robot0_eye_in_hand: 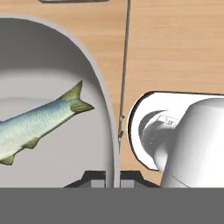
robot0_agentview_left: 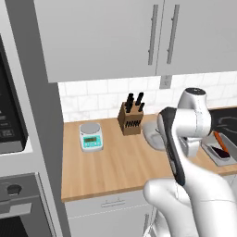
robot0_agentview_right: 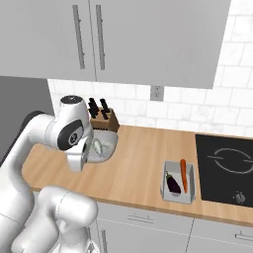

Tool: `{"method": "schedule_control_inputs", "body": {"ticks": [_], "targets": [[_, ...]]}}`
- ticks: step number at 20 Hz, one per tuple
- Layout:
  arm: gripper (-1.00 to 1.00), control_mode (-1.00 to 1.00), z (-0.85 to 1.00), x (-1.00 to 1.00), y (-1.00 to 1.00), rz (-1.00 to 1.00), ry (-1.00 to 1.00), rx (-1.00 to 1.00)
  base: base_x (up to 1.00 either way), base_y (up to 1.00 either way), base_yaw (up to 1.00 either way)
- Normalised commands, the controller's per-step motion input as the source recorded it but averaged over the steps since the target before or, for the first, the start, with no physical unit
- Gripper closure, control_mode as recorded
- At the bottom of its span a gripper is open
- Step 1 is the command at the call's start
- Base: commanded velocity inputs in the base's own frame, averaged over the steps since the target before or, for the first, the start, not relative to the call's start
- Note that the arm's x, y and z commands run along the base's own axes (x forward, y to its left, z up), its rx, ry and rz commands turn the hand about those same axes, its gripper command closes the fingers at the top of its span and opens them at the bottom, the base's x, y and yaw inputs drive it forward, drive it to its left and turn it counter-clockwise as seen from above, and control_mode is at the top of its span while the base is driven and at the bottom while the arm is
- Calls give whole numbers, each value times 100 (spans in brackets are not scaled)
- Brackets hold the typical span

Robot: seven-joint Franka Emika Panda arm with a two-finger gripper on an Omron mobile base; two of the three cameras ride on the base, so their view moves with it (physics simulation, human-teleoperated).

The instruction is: Take the meat container that has the fish and place it on the second highest rack of the freezer. Then take the vegetable container that has the eggplant and carrot and place it on the highest rack of the freezer.

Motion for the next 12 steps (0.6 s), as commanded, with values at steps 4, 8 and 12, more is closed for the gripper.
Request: {"method": "schedule_control_inputs", "body": {"ticks": [4,8,12], "targets": [[100,-100,64,-10,36,0,-2,7,0,0,0],[100,-100,71,-2,0,0,-1,11,0,0,0],[100,-100,69,-10,-2,0,3,3,0,0,0]]}}
